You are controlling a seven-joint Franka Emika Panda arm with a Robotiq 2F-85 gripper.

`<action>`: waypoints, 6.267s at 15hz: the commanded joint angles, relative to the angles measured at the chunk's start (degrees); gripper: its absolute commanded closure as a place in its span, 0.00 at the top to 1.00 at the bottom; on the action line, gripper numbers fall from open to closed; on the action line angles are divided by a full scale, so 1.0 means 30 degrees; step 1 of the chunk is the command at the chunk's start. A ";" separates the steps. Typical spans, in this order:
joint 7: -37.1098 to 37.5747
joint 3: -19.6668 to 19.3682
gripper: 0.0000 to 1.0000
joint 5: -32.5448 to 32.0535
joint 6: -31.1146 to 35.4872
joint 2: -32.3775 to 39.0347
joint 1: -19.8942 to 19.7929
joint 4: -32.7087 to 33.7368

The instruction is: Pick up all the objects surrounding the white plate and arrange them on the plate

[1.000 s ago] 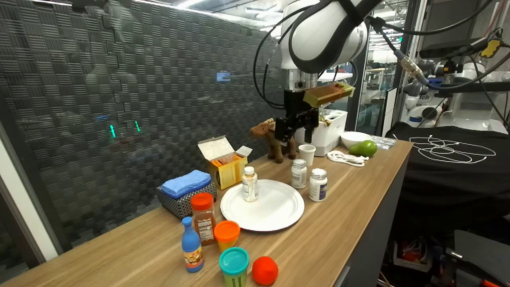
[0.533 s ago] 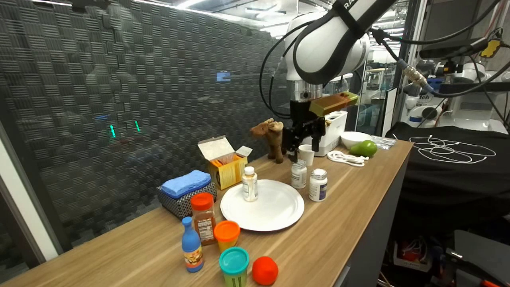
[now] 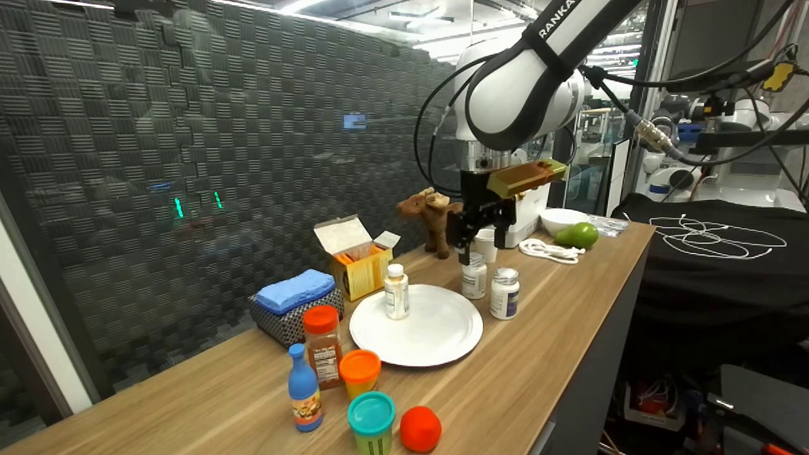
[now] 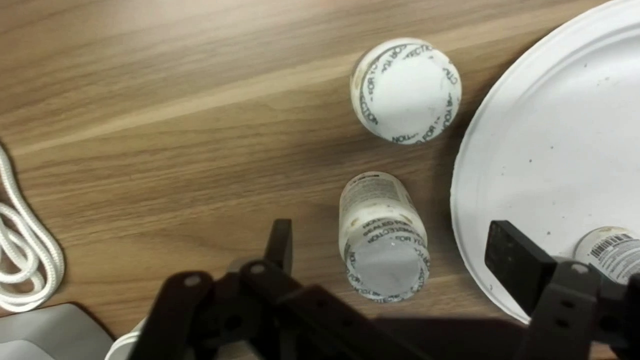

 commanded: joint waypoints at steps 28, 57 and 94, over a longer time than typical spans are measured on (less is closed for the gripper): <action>0.2125 0.1433 0.19 -0.0741 -0.0624 -0.1395 0.2345 0.0536; 0.0840 0.0838 0.19 -0.1288 0.1936 0.1319 0.2544 0.1540; 0.2260 0.0378 1.00 0.2618 -0.0559 -0.3515 0.0092 -0.3881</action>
